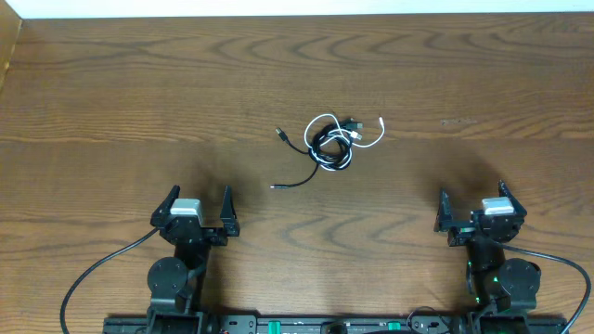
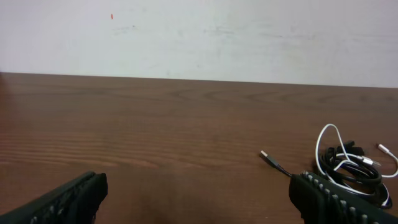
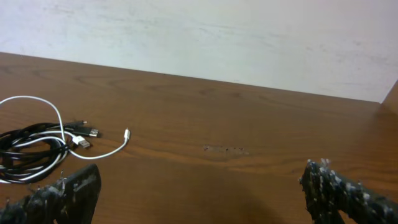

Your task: Untangle cables

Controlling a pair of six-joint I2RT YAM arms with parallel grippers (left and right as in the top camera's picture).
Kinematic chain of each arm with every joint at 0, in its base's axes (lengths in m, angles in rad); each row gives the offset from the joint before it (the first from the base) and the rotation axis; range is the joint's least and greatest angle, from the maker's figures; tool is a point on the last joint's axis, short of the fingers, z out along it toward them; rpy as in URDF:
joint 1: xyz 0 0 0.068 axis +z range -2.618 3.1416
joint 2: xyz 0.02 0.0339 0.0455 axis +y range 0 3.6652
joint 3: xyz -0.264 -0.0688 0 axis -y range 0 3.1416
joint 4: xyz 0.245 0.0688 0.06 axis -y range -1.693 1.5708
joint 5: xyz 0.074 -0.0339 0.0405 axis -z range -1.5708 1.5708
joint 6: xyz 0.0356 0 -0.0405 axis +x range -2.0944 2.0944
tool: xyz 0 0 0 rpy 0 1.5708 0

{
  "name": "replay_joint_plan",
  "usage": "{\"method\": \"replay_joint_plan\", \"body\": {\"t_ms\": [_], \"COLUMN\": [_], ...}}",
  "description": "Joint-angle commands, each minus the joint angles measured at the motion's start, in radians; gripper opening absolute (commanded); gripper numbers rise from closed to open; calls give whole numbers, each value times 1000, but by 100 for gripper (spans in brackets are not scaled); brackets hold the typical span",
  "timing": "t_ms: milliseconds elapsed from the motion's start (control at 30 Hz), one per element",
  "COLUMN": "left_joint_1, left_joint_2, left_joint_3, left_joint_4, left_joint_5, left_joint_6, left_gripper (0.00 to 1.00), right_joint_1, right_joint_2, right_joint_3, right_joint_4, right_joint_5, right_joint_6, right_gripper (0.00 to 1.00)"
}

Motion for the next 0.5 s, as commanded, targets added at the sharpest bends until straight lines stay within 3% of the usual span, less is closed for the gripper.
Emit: {"method": "replay_joint_plan", "body": {"t_ms": [0, 467], "left_joint_1": [-5, -5], "left_joint_2": [-6, -6], "left_joint_3": [-8, -8], "left_joint_4": [-46, -46], "left_joint_5": [-16, -16], "left_joint_6": [-5, -5], "left_gripper": [98, 98], "right_joint_1": [9, 9], "right_joint_2": [-1, -1], "right_joint_3": [-2, -2], "right_joint_4": [-3, -3], "right_joint_5": [-2, -2], "right_joint_6": [-10, -10], "right_gripper": [99, 99]}}
